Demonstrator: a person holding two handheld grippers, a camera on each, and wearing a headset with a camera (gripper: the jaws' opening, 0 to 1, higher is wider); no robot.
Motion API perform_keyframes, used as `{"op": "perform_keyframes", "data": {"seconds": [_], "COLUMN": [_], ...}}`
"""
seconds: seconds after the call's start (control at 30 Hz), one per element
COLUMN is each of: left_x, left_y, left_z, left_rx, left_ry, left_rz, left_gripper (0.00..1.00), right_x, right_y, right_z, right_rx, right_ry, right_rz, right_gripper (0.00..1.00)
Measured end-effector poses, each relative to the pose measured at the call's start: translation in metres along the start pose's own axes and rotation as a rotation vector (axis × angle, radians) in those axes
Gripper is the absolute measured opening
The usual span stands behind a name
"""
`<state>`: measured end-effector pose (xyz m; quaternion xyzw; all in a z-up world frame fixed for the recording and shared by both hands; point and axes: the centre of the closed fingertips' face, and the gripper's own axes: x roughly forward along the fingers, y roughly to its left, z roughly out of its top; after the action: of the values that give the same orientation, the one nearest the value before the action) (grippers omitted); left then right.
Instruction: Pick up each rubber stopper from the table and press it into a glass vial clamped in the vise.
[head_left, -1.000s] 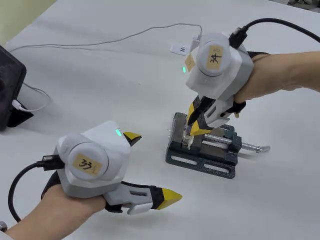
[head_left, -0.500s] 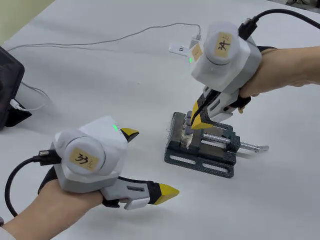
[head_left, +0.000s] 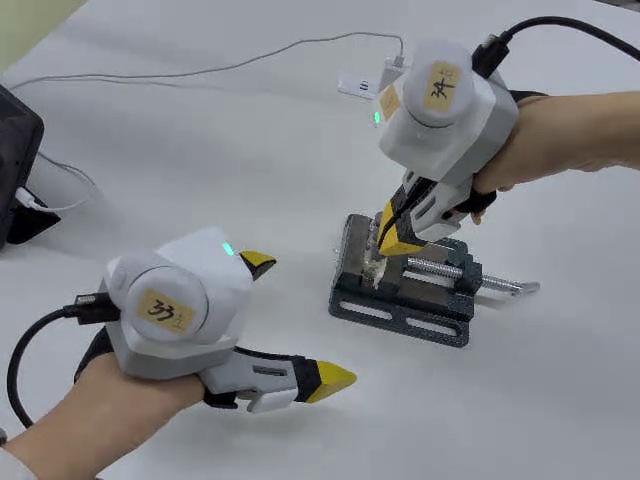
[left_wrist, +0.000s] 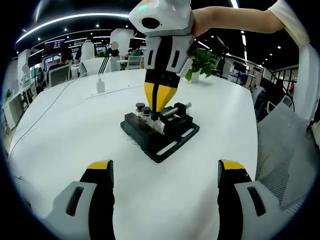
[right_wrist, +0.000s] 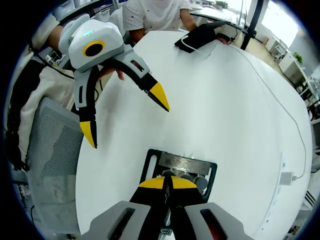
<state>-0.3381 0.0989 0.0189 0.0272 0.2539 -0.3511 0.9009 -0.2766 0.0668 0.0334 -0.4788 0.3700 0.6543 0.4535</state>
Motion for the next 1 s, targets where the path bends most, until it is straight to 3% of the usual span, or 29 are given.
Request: {"op": "perform_keyframes", "data": {"seconds": [0.53,1.0], "left_x": [0.0046,0.0080], "left_y": [-0.0043,0.0008], "left_z": [-0.0033,-0.0038], "left_rx": [-0.012,-0.041], "left_ry": [0.004,-0.005], "left_rz": [-0.015,-0.013], "left_gripper": [0.84,0.83], "right_x": [-0.0001,0.0030], "right_y": [-0.0030,-0.0005], "right_z": [-0.0020,-0.0031], "right_rx": [-0.011,0.001], "right_ry": [0.015,0.042], "right_rz": [-0.011,-0.006], "right_gripper": [0.00,0.00]}}
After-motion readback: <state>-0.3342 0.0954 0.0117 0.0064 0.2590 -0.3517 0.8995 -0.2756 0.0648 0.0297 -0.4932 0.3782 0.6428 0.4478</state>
